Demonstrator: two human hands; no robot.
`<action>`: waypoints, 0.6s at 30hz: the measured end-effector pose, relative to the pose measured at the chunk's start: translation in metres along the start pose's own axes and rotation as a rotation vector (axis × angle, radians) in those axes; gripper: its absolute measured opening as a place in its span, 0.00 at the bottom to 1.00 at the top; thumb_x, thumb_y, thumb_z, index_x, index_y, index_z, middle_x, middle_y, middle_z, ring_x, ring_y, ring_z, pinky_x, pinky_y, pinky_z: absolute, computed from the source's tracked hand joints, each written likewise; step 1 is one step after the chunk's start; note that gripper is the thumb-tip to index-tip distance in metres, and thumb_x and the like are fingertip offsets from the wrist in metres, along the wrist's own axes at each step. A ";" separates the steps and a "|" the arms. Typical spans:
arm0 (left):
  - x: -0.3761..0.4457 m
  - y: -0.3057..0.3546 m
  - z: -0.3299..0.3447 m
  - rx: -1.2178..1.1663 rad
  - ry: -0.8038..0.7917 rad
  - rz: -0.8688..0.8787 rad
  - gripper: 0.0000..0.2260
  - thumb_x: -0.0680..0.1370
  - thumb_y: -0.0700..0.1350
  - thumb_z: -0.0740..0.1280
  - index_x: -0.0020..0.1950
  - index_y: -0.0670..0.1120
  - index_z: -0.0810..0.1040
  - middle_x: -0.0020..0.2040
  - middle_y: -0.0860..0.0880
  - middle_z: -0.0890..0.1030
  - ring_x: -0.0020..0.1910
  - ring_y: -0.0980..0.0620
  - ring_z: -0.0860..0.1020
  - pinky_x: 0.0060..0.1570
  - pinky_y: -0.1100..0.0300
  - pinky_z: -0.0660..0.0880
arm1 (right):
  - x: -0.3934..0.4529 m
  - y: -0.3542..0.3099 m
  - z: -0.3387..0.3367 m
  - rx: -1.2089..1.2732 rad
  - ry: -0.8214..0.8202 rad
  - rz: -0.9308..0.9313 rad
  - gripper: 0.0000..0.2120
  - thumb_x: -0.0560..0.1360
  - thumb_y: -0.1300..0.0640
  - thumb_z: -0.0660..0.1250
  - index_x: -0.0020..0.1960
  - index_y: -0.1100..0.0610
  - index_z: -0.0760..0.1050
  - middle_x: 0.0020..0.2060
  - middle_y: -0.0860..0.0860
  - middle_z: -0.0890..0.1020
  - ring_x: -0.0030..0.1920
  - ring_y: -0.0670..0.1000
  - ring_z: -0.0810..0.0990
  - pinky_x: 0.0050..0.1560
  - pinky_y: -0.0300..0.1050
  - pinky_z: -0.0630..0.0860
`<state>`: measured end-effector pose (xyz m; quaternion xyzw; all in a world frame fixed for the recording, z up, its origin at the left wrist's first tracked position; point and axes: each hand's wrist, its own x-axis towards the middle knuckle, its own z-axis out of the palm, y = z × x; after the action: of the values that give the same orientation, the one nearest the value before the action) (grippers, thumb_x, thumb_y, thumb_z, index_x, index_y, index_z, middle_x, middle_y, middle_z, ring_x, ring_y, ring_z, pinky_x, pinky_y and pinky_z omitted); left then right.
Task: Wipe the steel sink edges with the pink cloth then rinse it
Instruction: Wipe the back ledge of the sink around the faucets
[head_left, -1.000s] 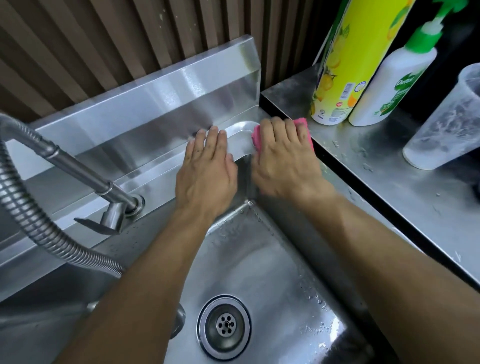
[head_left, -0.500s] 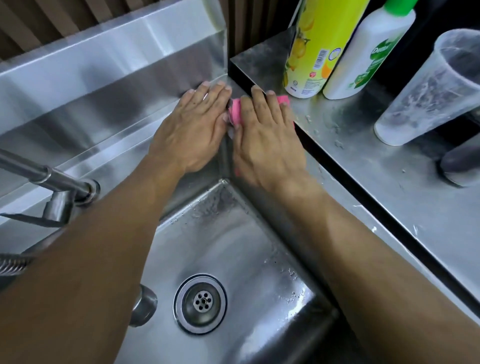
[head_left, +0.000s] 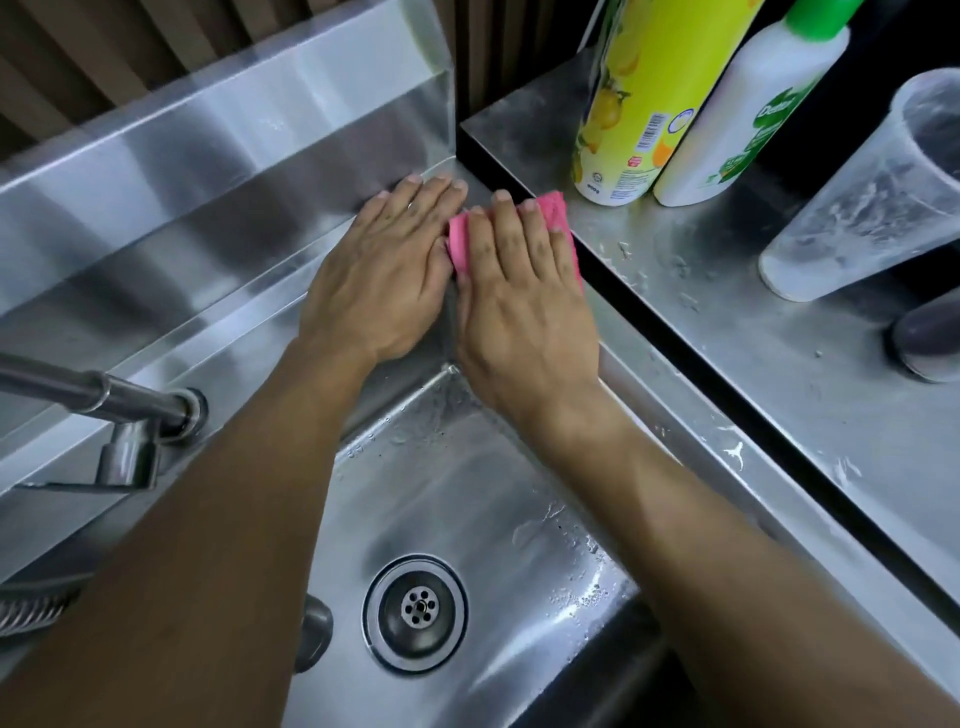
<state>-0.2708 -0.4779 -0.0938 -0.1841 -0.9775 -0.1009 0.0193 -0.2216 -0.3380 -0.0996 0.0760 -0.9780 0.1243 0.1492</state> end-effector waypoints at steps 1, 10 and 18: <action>0.000 0.000 0.000 -0.012 0.000 -0.003 0.24 0.86 0.47 0.47 0.84 0.48 0.55 0.84 0.50 0.56 0.83 0.52 0.52 0.81 0.57 0.45 | 0.003 0.001 0.001 -0.005 -0.008 -0.007 0.25 0.84 0.54 0.58 0.77 0.65 0.68 0.76 0.64 0.69 0.78 0.64 0.66 0.80 0.60 0.59; 0.000 0.000 -0.001 0.012 -0.015 0.004 0.25 0.86 0.51 0.47 0.84 0.48 0.54 0.84 0.48 0.55 0.83 0.48 0.52 0.82 0.51 0.47 | -0.103 0.042 -0.053 -0.142 -0.101 0.045 0.28 0.86 0.53 0.52 0.83 0.62 0.56 0.82 0.60 0.58 0.83 0.60 0.53 0.82 0.59 0.52; -0.011 0.031 0.003 -0.008 -0.065 0.171 0.26 0.86 0.52 0.45 0.85 0.50 0.50 0.85 0.49 0.51 0.84 0.45 0.48 0.82 0.47 0.45 | -0.075 0.040 -0.040 -0.055 -0.037 0.007 0.26 0.86 0.51 0.55 0.79 0.64 0.64 0.79 0.63 0.64 0.81 0.63 0.60 0.81 0.59 0.56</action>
<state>-0.2496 -0.4532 -0.0918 -0.2703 -0.9579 -0.0969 -0.0047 -0.1473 -0.2808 -0.0944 0.0708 -0.9839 0.0966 0.1329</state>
